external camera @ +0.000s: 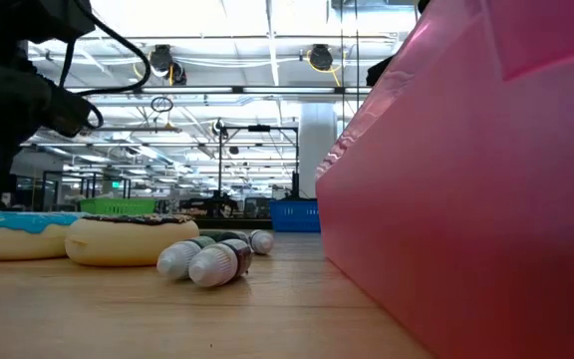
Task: Pick & Place Food Item
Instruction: Put the light blue donut into the green bin
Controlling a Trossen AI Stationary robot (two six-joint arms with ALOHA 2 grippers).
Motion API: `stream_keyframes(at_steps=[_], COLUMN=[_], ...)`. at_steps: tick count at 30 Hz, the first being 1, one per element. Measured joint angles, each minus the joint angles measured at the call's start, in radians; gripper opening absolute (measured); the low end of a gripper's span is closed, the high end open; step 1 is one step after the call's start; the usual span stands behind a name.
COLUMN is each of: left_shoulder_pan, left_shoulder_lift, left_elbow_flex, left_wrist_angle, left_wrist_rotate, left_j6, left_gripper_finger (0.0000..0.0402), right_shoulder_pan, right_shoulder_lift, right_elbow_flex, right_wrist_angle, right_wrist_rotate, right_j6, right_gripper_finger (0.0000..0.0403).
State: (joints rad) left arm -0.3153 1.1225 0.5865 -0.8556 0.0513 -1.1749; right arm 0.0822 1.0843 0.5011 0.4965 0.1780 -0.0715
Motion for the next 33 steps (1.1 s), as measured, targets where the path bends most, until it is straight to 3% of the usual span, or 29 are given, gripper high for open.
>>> stream_keyframes(at_steps=[5, 16, 22, 33], left_shoulder_pan=[-0.019, -0.027, -0.026, -0.022], left_shoulder_lift=[0.002, 0.002, -0.001, -0.006], left_elbow_flex=[-0.020, -0.144, -0.154, -0.061], left_wrist_angle=[-0.027, 0.185, 0.169, 0.065], left_wrist_rotate=[-0.016, -0.029, -0.031, -0.037], left_j6=[-0.033, -0.027, -0.015, 0.043], left_gripper_finger=[0.0159, 0.0159, 0.0152, 0.0011], right_shoulder_pan=[0.000, 0.000, 0.000, 0.000], right_shoulder_lift=[0.000, 0.000, 0.000, 0.000], right_elbow_flex=[0.000, 0.000, 0.000, 0.000], right_wrist_angle=[0.000, -0.001, -0.002, -0.001], right_wrist_rotate=[0.000, 0.000, 0.000, 0.000], right_j6=[0.008, 0.011, 0.011, 0.011], right_gripper_finger=[0.0130, 0.0130, 0.0130, 0.0130])
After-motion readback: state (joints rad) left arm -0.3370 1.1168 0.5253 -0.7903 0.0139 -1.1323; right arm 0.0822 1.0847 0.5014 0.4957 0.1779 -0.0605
